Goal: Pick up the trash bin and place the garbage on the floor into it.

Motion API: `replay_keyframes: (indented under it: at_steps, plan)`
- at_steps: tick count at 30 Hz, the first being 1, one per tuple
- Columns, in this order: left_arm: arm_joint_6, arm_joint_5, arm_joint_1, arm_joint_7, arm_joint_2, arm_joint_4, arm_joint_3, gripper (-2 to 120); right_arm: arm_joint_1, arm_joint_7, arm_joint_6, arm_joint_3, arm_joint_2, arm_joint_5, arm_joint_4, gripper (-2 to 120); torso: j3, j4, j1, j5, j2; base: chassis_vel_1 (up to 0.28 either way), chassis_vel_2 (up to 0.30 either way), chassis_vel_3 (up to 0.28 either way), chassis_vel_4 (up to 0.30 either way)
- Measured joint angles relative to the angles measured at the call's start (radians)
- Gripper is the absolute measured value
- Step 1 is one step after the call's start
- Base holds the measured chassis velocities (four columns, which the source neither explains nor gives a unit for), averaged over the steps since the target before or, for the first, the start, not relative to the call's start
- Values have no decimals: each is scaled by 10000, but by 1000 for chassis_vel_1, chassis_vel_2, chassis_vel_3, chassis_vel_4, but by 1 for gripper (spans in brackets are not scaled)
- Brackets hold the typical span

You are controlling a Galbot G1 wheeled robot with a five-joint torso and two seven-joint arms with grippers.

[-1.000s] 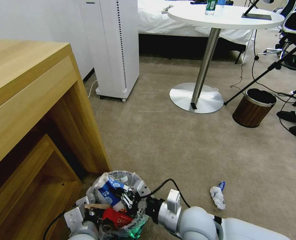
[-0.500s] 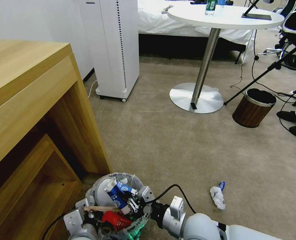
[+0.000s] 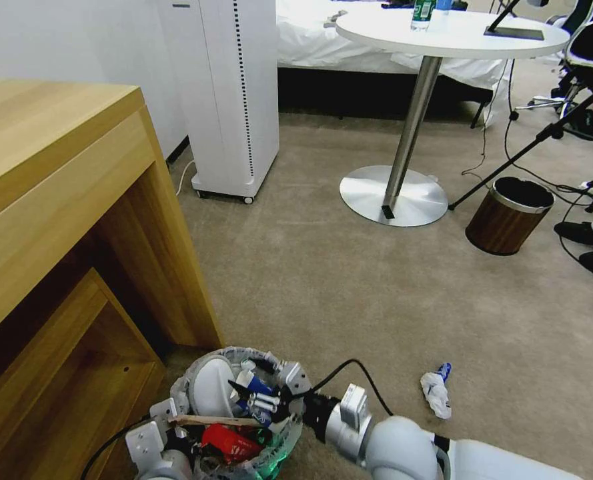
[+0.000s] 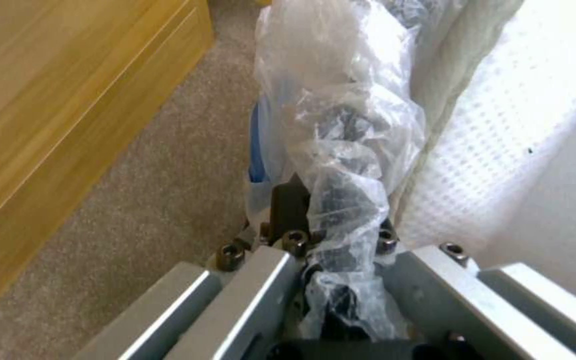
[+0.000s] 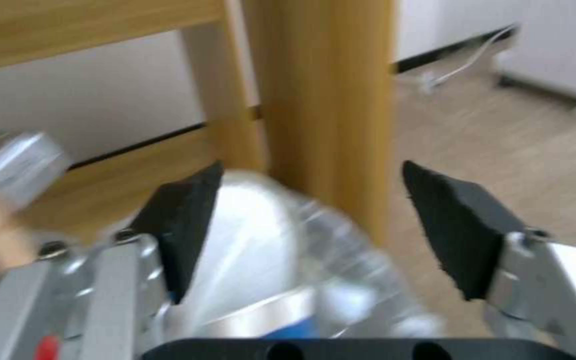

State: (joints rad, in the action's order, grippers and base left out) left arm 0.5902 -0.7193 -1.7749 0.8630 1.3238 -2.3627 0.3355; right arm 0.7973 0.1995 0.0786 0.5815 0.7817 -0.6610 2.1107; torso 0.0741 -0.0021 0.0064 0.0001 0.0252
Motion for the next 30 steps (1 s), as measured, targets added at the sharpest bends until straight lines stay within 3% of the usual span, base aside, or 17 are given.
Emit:
replay_keyframes:
  at_steps: [2, 3, 5, 13, 22, 30]
  plan:
    - [0, -4, 2, -17, -72, -3, -45, 0, -168, 1117, 653, -517, 64, 223, 15, 86, 0, 1, 0, 0, 0, 0, 0, 0, 0]
    - [0, -4, 2, -17, -72, -3, -45, 0, -168, 1117, 653, -517, 64, 223, 15, 86, 0, 1, 0, 0, 0, 0, 0, 0, 0]
    - [-1, -13, 1, -39, -167, -4, -104, 0, -149, 1982, 1505, -1532, 123, -62, -42, 95, 1, 2, 0, 1, 0, 0, 0, 0, 0]
    - [-52, -176, 50, -66, -585, -34, -352, 0, 471, 2815, 3339, -4689, -309, -1952, 9, 100, 1, 0, 0, 1, 0, 0, 0, 0, 0]
    - [-119, -269, 127, -82, -1073, -12, -819, 0, 1736, 2794, 5122, -7126, -1409, -2499, -1285, 100, 1, -2, 0, 3, 0, 0, 0, 0, 0]
    - [-242, -511, 112, -70, -1596, -3, -890, 0, 2948, 2099, 5757, -8551, -1773, -2812, -1852, 100, 1, 0, 0, -1, 0, 0, 0, 0, 0]
